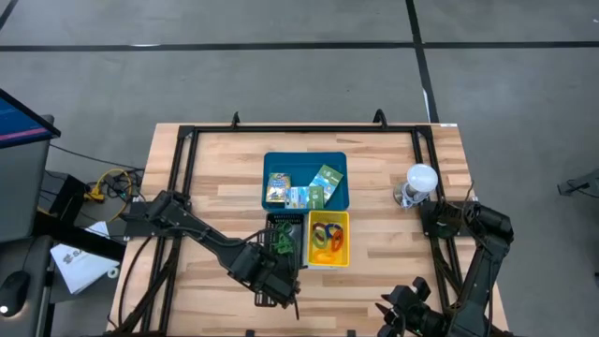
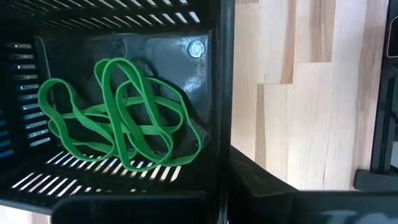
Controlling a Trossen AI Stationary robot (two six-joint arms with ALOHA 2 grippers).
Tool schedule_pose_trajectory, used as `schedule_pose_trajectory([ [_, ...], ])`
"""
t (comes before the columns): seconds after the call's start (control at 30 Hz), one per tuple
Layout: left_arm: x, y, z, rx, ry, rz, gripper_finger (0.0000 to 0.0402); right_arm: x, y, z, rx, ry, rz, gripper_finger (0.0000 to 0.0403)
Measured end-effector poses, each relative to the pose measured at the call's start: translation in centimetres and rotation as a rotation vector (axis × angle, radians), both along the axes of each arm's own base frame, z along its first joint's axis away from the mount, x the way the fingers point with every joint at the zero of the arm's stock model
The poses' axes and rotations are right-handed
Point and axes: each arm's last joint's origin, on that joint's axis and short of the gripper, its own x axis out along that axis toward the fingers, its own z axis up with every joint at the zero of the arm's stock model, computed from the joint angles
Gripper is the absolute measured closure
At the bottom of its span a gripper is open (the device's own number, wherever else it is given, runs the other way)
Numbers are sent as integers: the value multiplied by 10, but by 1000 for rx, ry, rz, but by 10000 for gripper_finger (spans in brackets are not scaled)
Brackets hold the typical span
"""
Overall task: Pick & Place Office Desk Supplies
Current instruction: Put the black bin on the shelf
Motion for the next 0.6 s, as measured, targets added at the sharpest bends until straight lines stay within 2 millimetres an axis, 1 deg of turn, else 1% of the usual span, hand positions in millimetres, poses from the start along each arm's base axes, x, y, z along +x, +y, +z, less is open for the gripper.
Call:
schedule_pose_trajectory([
  [0.2, 0, 1, 0, -5, 4, 1, 401, 0, 0, 0, -2, -1, 3, 284],
  [0.33, 2, 3, 0, -53, 33, 5, 398, -2, 1, 0, -3, -5, 9, 284],
  [0.6, 9, 9, 0, -85, 12, 46, 360, -6, 4, 0, 0, -16, 18, 284],
])
